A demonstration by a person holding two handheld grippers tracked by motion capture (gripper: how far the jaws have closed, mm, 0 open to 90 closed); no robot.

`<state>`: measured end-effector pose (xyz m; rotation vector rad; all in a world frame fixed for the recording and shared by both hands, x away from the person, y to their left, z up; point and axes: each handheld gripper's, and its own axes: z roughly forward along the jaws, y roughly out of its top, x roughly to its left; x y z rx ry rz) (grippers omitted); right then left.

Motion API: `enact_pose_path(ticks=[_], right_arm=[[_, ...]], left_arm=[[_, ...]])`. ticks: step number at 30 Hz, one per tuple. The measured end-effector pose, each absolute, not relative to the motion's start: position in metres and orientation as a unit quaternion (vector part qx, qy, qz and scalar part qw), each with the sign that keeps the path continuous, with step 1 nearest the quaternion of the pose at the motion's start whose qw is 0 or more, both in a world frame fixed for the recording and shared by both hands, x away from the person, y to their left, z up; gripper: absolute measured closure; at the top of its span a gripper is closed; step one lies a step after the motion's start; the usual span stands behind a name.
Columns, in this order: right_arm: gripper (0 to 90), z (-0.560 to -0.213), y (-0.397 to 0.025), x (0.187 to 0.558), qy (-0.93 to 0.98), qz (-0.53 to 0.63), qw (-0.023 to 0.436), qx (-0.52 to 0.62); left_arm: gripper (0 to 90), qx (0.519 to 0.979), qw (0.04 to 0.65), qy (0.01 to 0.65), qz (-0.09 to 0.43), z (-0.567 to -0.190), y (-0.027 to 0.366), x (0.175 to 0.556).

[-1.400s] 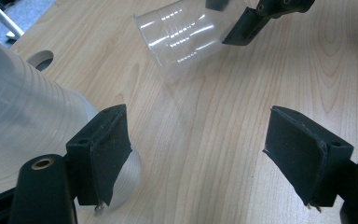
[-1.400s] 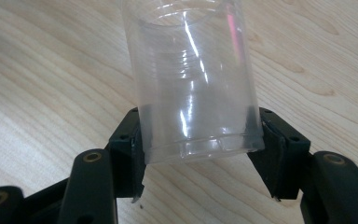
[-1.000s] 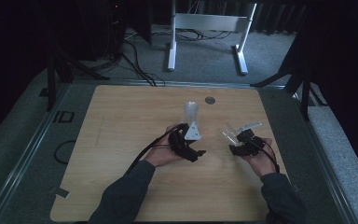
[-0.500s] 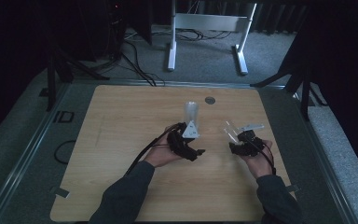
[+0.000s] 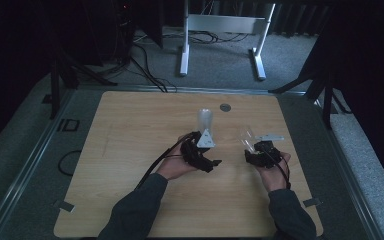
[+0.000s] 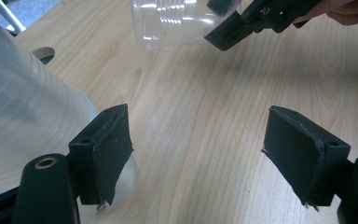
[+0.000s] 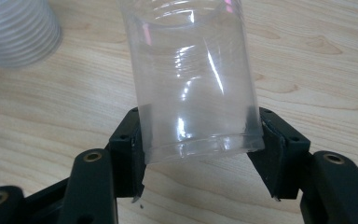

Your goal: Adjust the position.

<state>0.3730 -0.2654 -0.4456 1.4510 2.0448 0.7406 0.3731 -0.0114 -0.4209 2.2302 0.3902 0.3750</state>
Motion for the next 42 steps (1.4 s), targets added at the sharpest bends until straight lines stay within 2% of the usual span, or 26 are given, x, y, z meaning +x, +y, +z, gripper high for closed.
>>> enact_pose_path(ticks=[22, 42], right_arm=[[41.9, -0.456, -0.258, 0.362, 0.706, 0.320, 0.291, 0.561], [41.9, -0.457, -0.258, 0.352, 0.673, 0.371, 0.338, 0.543]], left_arm=[[22.9, 0.882, 0.419, 0.159, 0.142, -0.421, -0.015, 0.373], [22.9, 0.871, 0.440, 0.178, 0.128, -0.425, -0.015, 0.375]])
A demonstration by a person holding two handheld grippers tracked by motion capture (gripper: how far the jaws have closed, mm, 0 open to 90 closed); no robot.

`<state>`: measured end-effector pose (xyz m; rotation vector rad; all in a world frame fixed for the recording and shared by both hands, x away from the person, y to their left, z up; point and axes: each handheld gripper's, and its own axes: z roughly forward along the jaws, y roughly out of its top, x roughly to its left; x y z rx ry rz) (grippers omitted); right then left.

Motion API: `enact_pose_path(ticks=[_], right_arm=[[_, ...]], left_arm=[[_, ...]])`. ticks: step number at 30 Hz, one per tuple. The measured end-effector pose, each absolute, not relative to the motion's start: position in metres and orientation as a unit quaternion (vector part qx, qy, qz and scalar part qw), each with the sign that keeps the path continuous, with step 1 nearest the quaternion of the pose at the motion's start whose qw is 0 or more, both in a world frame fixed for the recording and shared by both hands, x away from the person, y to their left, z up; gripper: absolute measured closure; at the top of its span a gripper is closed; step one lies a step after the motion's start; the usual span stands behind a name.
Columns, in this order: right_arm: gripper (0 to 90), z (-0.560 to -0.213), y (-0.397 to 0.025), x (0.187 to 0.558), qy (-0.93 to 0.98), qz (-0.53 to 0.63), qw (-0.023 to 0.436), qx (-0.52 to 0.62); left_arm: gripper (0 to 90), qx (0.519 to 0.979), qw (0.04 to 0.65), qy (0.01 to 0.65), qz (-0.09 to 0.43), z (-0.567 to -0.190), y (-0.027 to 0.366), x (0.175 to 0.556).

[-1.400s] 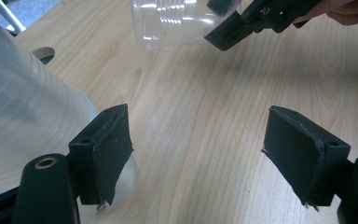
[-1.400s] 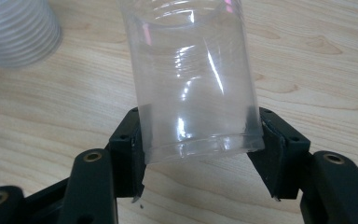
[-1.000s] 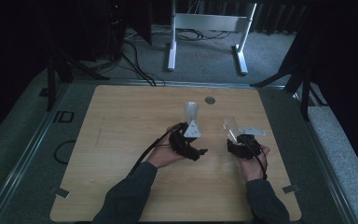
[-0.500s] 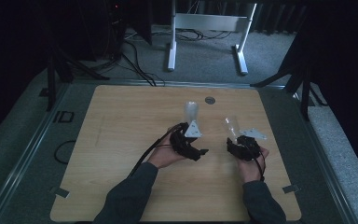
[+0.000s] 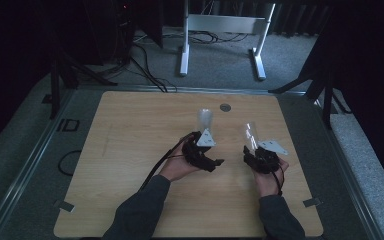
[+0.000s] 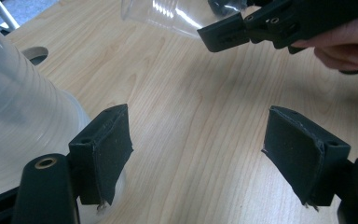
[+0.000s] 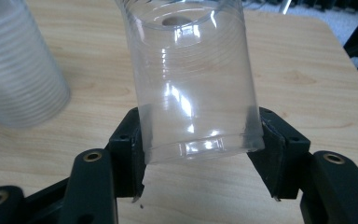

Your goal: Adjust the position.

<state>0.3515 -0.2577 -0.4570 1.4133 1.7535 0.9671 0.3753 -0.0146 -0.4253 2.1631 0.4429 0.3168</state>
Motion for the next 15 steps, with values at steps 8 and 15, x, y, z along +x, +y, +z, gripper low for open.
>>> enact_pose_path(ticks=[8, 15], right_arm=[[41.9, -0.4556, -0.2569, 0.3477, 0.664, 0.386, 0.353, 0.535], [41.9, -0.4542, -0.2562, 0.3443, 0.656, 0.394, 0.371, 0.526]], left_arm=[[22.9, 0.867, 0.446, 0.182, 0.126, -0.4242, -0.0161, 0.3760], [22.9, 0.864, 0.450, 0.186, 0.126, -0.4230, -0.0180, 0.3768]])
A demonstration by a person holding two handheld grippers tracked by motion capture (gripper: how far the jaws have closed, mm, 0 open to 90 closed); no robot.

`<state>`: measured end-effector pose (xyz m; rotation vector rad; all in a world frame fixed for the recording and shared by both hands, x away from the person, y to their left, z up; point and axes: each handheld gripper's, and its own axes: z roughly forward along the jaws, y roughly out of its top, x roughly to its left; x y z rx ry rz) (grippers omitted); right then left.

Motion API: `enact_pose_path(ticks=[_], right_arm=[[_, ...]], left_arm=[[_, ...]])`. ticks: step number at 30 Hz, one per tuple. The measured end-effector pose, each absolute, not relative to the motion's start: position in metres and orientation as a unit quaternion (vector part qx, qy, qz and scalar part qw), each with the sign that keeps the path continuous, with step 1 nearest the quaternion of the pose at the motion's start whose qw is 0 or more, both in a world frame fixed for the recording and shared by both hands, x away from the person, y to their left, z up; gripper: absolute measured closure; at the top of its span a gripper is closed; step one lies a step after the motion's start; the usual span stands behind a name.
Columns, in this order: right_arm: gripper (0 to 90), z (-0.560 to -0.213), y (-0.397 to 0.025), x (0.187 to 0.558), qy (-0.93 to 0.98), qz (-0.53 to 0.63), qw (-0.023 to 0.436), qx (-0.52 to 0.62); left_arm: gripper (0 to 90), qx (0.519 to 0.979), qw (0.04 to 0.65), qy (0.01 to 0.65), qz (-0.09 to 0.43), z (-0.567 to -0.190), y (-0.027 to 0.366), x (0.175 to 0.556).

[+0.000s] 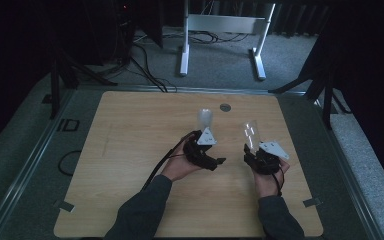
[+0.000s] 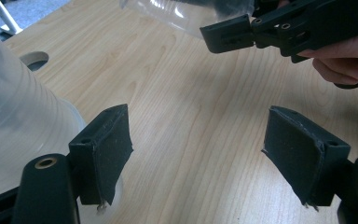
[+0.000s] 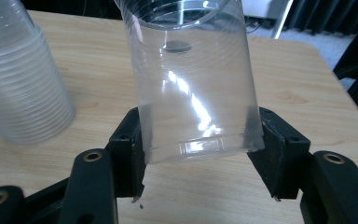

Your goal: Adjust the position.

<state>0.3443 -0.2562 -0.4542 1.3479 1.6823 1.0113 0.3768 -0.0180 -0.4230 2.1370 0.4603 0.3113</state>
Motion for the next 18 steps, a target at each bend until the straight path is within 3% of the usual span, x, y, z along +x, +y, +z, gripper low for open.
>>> enact_pose_path(ticks=[18], right_arm=[[41.9, -0.4488, -0.2559, 0.3346, 0.632, 0.421, 0.399, 0.513]], left_arm=[[23.4, 0.858, 0.456, 0.198, 0.132, -0.4174, -0.0223, 0.3800]])
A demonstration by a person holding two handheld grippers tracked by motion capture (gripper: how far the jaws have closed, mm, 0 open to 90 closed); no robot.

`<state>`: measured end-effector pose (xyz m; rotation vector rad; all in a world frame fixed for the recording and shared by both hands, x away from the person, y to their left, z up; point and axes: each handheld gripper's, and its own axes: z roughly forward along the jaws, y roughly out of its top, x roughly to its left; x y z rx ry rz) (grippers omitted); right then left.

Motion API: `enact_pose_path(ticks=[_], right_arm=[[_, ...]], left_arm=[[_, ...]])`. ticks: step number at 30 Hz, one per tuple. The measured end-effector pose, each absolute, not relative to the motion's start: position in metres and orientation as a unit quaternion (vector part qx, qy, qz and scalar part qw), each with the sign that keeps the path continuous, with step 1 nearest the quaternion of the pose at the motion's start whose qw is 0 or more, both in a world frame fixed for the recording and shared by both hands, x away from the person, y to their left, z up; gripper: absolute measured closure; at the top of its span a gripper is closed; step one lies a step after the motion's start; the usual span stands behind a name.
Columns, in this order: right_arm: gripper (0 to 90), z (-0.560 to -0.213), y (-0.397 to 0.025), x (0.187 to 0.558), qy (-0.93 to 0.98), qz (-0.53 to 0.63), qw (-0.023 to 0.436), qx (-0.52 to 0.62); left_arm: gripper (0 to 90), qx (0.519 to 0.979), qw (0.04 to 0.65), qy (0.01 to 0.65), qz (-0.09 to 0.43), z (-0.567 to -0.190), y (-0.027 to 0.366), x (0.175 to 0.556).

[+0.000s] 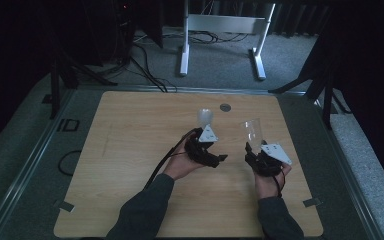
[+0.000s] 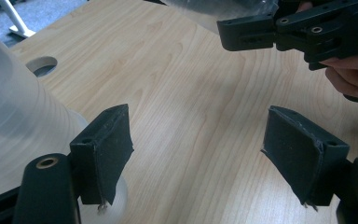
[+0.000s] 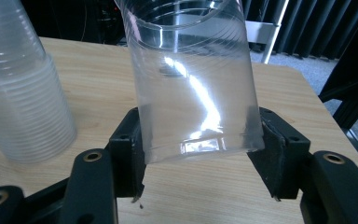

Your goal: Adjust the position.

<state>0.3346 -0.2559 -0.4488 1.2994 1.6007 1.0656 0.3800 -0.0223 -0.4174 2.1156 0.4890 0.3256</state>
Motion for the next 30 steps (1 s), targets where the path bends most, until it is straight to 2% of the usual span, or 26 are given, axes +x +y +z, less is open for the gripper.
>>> enact_pose_path(ticks=[30], right_arm=[[41.9, -0.443, -0.254, 0.321, 0.612, 0.439, 0.440, 0.489]], left_arm=[[23.4, 0.836, 0.487, 0.227, 0.111, -0.407, -0.029, 0.392]])
